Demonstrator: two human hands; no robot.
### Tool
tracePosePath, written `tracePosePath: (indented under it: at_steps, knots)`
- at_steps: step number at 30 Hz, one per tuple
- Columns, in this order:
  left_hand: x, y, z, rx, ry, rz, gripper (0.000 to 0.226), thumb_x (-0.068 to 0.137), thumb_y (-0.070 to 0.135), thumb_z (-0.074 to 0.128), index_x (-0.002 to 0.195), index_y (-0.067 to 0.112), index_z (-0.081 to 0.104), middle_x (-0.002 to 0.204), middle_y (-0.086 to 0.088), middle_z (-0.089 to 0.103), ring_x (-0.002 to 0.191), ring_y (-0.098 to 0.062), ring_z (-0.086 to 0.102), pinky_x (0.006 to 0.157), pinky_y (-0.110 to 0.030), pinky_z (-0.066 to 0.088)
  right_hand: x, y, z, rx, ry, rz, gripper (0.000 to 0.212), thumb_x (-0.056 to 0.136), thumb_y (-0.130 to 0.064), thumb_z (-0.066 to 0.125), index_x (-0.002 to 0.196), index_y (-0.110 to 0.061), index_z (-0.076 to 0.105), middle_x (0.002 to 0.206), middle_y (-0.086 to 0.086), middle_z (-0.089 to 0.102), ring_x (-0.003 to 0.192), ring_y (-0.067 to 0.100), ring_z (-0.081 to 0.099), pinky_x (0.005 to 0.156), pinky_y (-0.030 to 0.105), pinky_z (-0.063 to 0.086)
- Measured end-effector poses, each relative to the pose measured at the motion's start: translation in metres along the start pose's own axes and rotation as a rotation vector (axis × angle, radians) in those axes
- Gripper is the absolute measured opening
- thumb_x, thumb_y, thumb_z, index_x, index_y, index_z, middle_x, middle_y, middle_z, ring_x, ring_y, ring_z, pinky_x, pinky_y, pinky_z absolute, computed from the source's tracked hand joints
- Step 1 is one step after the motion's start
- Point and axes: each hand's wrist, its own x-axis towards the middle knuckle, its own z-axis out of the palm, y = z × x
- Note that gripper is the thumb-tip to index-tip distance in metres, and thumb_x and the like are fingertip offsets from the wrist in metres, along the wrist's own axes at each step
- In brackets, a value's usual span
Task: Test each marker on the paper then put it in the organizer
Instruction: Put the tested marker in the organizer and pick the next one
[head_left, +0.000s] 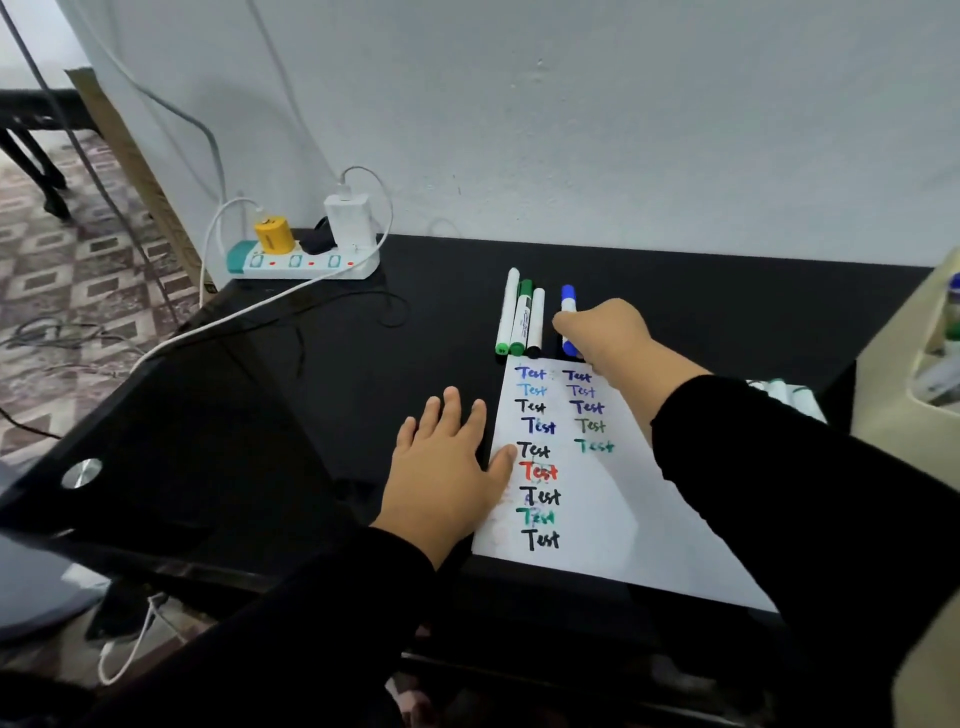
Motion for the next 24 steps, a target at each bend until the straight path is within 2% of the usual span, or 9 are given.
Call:
tracePosePath:
  at_steps: [5, 7, 9, 13, 15, 18, 20, 22, 24]
  knots:
    - [-0.002, -0.002, -0.001, -0.041, -0.006, 0.015, 0.066, 0.095, 0.056, 0.024, 0.151, 0.023, 0.01, 0.159, -0.003, -0.004, 0.146, -0.017, -0.005, 0.116, -0.036, -0.003, -0.03, 0.01, -0.029, 0.109, 0.016, 0.059, 0.024, 0.084, -0.023, 0.051, 0.065, -0.01, 0.043, 0.062, 0.003, 0.037, 0.051, 0.017, 0.029, 0.05, 0.024, 0.025]
    - [-0.004, -0.003, -0.003, -0.098, -0.007, 0.013, 0.066, 0.095, 0.056, 0.025, 0.15, 0.022, 0.013, 0.159, -0.003, -0.001, 0.146, -0.016, -0.004, 0.117, -0.035, -0.003, -0.045, 0.014, -0.043, 0.103, 0.004, 0.074, 0.015, 0.078, -0.022, 0.047, 0.071, -0.009, 0.049, 0.066, 0.005, 0.035, 0.052, 0.017, 0.025, 0.049, 0.023, 0.022]
    - [-0.006, -0.003, -0.005, -0.143, -0.01, 0.008, 0.067, 0.095, 0.056, 0.027, 0.15, 0.021, 0.014, 0.159, -0.003, 0.001, 0.146, -0.016, -0.003, 0.117, -0.035, -0.002, -0.059, 0.018, -0.058, 0.103, -0.006, 0.063, 0.019, 0.074, -0.022, 0.046, 0.078, -0.009, 0.059, 0.065, 0.005, 0.036, 0.05, 0.016, 0.024, 0.046, 0.022, 0.021]
    - [-0.006, 0.004, -0.016, -0.033, -0.137, -0.015, 0.075, 0.092, 0.062, 0.029, 0.151, 0.02, 0.007, 0.158, -0.008, -0.004, 0.145, -0.025, -0.004, 0.116, -0.042, 0.001, -0.086, 0.024, -0.089, 0.118, -0.041, -0.004, 0.021, 0.08, -0.018, 0.046, 0.069, -0.005, 0.057, 0.058, 0.004, 0.038, 0.045, 0.014, 0.021, 0.039, 0.018, 0.019]
    - [-0.009, 0.014, -0.028, -0.09, -0.2, -0.033, 0.079, 0.091, 0.06, 0.037, 0.151, 0.018, 0.006, 0.158, -0.011, -0.001, 0.145, -0.029, -0.001, 0.116, -0.045, 0.005, -0.096, 0.028, -0.104, 0.131, -0.045, -0.046, 0.021, 0.082, -0.016, 0.046, 0.067, -0.004, 0.055, 0.057, 0.004, 0.039, 0.045, 0.013, 0.022, 0.036, 0.018, 0.019]
    - [-0.019, 0.034, -0.045, -0.289, -0.174, 0.056, 0.077, 0.092, 0.05, 0.049, 0.151, 0.02, 0.009, 0.158, -0.005, 0.01, 0.144, -0.021, 0.013, 0.112, -0.033, 0.019, -0.105, 0.034, -0.12, 0.178, -0.1, -0.068, 0.019, 0.083, -0.015, 0.046, 0.073, -0.004, 0.058, 0.056, 0.004, 0.037, 0.043, 0.011, 0.021, 0.037, 0.017, 0.017]
    - [-0.029, 0.05, -0.053, -0.405, -0.103, 0.152, 0.073, 0.09, 0.045, 0.056, 0.149, 0.027, 0.017, 0.154, 0.003, 0.024, 0.134, -0.014, 0.037, 0.098, -0.022, 0.033, -0.111, 0.035, -0.128, 0.207, -0.138, -0.071, 0.02, 0.083, -0.015, 0.045, 0.073, -0.006, 0.058, 0.054, 0.003, 0.035, 0.041, 0.01, 0.019, 0.037, 0.016, 0.015]
    - [-0.037, 0.062, -0.056, -0.523, -0.071, 0.225, 0.067, 0.088, 0.042, 0.061, 0.146, 0.031, 0.029, 0.14, 0.007, 0.044, 0.116, -0.012, 0.054, 0.089, -0.022, 0.045, -0.117, 0.036, -0.132, 0.229, -0.165, -0.075, 0.02, 0.083, -0.014, 0.043, 0.067, -0.008, 0.053, 0.051, 0.001, 0.032, 0.04, 0.01, 0.017, 0.037, 0.016, 0.013]
    - [-0.042, 0.071, -0.058, -0.649, -0.039, 0.246, 0.052, 0.087, 0.035, 0.062, 0.136, 0.03, 0.046, 0.116, 0.008, 0.062, 0.101, -0.01, 0.06, 0.081, -0.028, 0.052, -0.121, 0.036, -0.134, 0.257, -0.185, -0.071, 0.021, 0.083, -0.016, 0.042, 0.063, -0.012, 0.047, 0.049, -0.001, 0.029, 0.039, 0.009, 0.016, 0.038, 0.016, 0.012]
